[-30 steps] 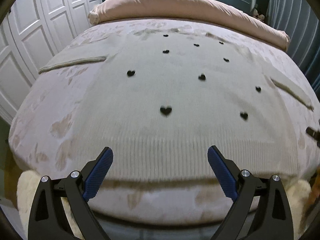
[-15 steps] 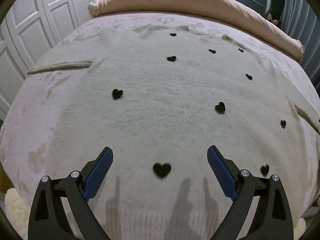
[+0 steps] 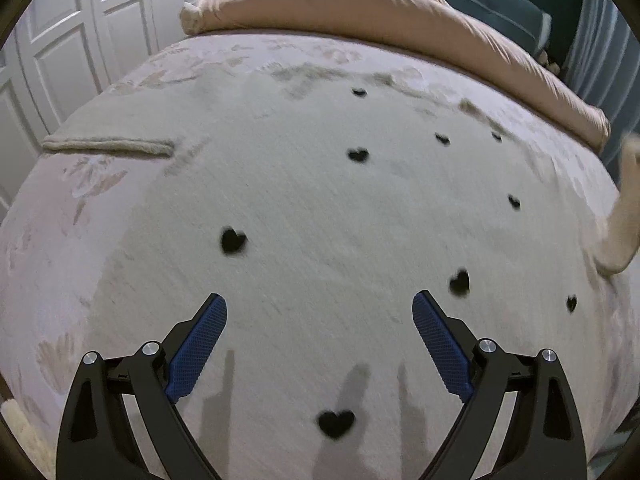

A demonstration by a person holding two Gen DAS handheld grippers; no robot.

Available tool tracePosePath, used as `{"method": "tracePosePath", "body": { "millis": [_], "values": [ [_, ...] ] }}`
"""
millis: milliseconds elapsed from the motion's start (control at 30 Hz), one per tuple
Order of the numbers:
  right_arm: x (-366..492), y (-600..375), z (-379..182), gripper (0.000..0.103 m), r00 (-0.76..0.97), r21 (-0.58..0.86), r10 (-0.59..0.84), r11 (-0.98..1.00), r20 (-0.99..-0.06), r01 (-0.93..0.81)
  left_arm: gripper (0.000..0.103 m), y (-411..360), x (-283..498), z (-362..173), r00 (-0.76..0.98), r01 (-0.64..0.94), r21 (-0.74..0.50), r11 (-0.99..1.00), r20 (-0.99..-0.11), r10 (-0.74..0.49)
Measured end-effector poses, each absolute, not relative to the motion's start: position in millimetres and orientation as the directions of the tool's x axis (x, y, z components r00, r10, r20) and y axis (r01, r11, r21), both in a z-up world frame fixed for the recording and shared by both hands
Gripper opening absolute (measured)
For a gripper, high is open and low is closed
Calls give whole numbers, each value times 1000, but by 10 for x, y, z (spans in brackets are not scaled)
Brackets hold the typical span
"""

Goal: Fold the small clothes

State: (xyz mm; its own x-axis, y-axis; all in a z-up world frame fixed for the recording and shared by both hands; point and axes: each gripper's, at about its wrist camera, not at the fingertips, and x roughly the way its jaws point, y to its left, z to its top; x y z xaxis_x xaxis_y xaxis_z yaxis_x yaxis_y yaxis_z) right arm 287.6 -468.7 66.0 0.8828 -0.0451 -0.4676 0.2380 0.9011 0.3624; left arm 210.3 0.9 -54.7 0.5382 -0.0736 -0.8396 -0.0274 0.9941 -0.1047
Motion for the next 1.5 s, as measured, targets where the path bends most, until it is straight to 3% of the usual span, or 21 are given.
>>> {"method": "tracePosePath", "body": {
  "millis": [100, 200, 267, 300, 367, 433, 567, 700, 833, 933, 1000, 1033, 1067, 1167, 1233, 1267, 1333, 1367, 1433, 1500],
  "values": [
    [3185, -3531, 841, 13, 878, 352, 208, 935, -431, -49, 91, 115, 2163, -448, 563, -49, -114, 992, -824, -67],
    [3388, -2454, 566, 18, 792, 333, 378, 913, -480, -234, 91, 228, 2217, -349, 586, -65, -138, 988, -807, -74],
    [3441, -1918, 194, 37, 717, 315, 417, 906, -558, -283, 93, 319, 2277, -319, 587, -74, -173, 982, -803, -97],
    [3446, -1783, 47, 38, 692, 309, 419, 907, -588, -287, 93, 366, 2309, -321, 586, -74, -198, 977, -802, -118],
    [3365, -1625, -294, 38, 641, 305, 410, 912, -649, -275, 93, 468, 2401, -353, 569, -84, -245, 966, -807, -155],
    [3205, -1768, -409, 39, 637, 344, 407, 911, -655, -228, 93, 548, 2533, -401, 554, -88, -307, 948, -806, -210],
    [2789, -2356, -442, 55, 683, 418, 347, 906, -643, -67, 93, 567, 2876, -504, 540, -92, -372, 924, -798, -268],
    [2358, -3062, -535, 58, 705, 436, 224, 890, -673, 134, 93, 445, 3310, -707, 514, -89, -411, 907, -799, -312],
    [2255, -3498, -716, 64, 699, 513, 216, 822, -682, 246, 93, 386, 3566, -857, 516, -142, -431, 891, -800, -305],
    [2389, -3629, -836, 64, 694, 555, 244, 789, -677, 264, 81, 327, 3674, -828, 542, -133, -445, 885, -780, -311],
    [2529, -3678, -830, 55, 697, 566, 249, 779, -672, 268, 31, 289, 3763, -796, 542, -99, -483, 870, -759, -360],
    [2614, -3702, -791, 22, 705, 573, 253, 777, -663, 260, 16, 266, 3798, -769, 539, -73, -507, 859, -745, -393],
    [2662, -3729, -745, 6, 711, 575, 251, 777, -657, 257, 6, 252, 3826, -733, 542, -57, -515, 855, -735, -407],
    [2582, -3804, -291, 6, 833, 612, 213, 771, -510, 178, 5, 83, 3804, -340, 632, 62, -482, 874, -659, -408],
    [2496, -3852, -200, 6, 872, 589, 158, 791, -463, 169, 5, 12, 3731, -185, 675, 107, -457, 883, -619, -402],
    [2498, -3887, -256, 6, 864, 570, 135, 798, -485, 195, 5, -14, 3706, -202, 680, 106, -451, 886, -617, -396],
    [2677, -4043, -737, 6, 746, 497, 101, 802, -659, 331, 6, -60, 3764, -414, 645, 85, -423, 902, -667, -374],
    [2717, -4077, -863, 5, 710, 491, 111, 795, -695, 356, 6, -64, 3789, -581, 614, 59, -407, 912, -705, -354],
    [2695, -4133, -940, 6, 715, 547, 162, 761, -681, 349, 6, -31, 3785, -900, 562, 5, -401, 916, -757, -335],
    [2680, -4118, -817, 7, 708, 532, 152, 770, -689, 352, 10, 23, 3701, -1003, 584, -3, -430, 903, -733, -348]
  ]
}}
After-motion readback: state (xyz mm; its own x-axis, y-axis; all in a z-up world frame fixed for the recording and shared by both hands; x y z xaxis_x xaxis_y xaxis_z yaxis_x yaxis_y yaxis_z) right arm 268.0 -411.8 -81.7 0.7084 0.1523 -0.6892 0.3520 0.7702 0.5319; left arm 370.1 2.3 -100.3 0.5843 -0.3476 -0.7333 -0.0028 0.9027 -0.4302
